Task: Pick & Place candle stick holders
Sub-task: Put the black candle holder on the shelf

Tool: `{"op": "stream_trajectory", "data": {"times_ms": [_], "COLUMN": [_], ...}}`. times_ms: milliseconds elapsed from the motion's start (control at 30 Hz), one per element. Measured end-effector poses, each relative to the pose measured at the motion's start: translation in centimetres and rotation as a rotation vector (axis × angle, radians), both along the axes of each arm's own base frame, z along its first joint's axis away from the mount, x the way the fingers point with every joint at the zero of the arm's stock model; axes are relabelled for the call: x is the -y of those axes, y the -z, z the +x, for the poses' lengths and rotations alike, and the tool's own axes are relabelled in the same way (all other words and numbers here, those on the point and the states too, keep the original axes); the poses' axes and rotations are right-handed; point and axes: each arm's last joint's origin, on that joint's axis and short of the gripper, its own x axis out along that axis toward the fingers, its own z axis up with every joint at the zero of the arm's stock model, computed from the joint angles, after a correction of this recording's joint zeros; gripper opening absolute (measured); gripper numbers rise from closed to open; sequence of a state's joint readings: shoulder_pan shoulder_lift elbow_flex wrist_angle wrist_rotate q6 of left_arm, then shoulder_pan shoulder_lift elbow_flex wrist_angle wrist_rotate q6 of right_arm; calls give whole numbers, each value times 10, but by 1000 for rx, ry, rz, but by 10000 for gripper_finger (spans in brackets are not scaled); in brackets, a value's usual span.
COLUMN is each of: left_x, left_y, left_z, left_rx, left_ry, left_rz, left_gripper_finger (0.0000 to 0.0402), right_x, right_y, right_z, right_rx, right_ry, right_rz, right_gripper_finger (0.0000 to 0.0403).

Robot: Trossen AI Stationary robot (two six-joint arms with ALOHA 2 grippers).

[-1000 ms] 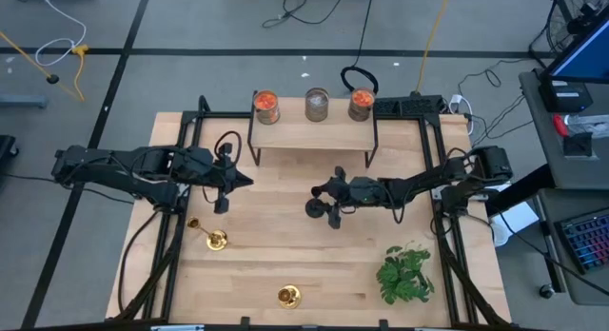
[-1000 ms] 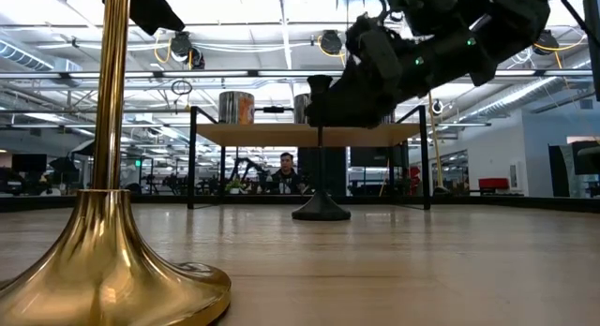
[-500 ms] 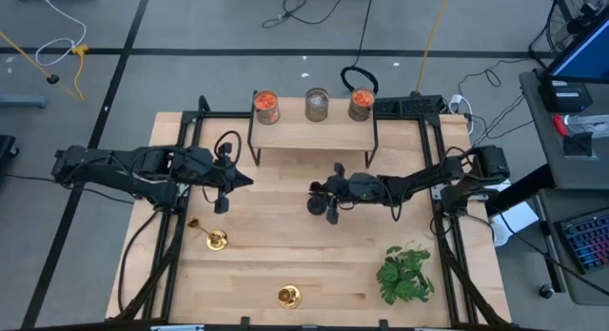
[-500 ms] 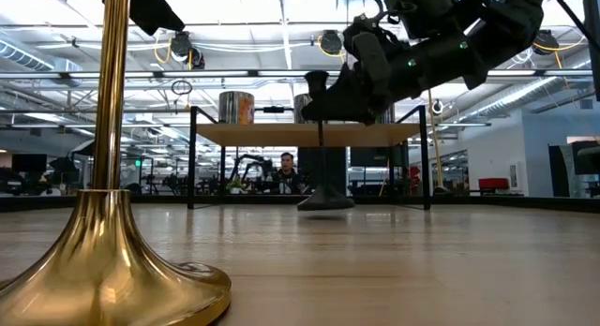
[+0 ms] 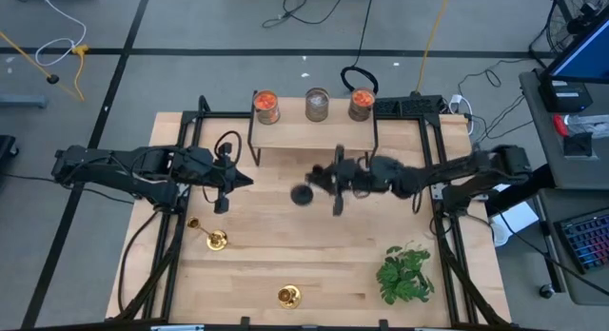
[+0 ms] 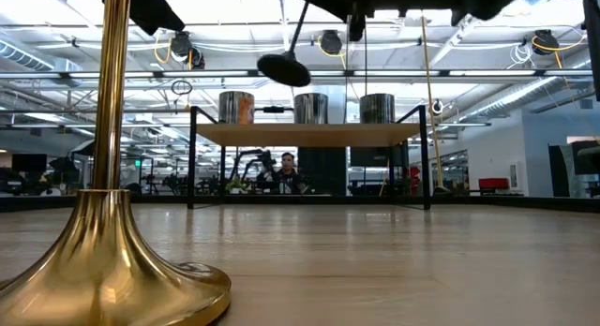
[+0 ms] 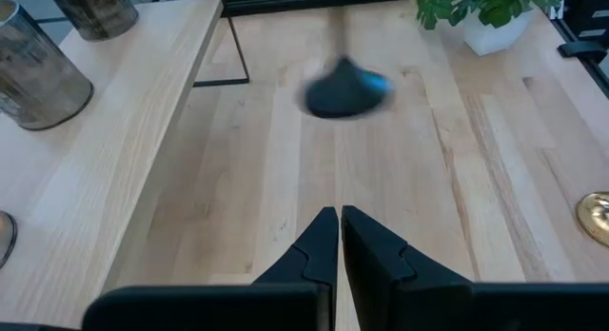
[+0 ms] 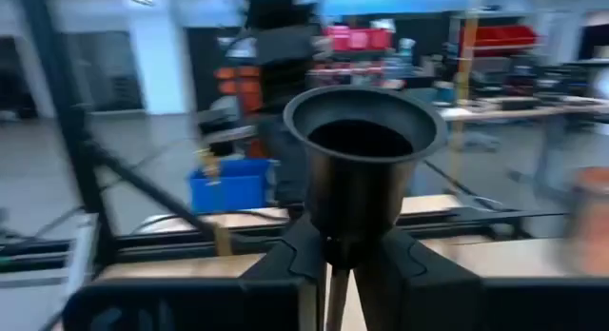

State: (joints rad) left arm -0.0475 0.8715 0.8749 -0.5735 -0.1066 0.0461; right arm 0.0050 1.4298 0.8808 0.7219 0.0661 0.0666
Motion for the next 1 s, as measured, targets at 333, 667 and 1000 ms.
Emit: {"op": "stream_trajectory", "data": {"times_ms": [333, 667, 1000], "left_x": [0, 0, 0], "left_y": [-5, -4, -4], "left_z": [3, 3, 3], "left_rx": [58, 52, 52], "left_ry": [0, -2, -2], "left_rz": [0, -5, -6], "left_gripper_finger": [26, 26, 26], "right_x": [74, 127, 130], "right_y": [-54, -39, -28], "right_z": [19, 21, 17], "right_rx": [-162, -220, -265], "right_ry": [229, 370, 384], "right_rz": [-36, 65, 81], "right_gripper_finger": [27, 32, 34]}}
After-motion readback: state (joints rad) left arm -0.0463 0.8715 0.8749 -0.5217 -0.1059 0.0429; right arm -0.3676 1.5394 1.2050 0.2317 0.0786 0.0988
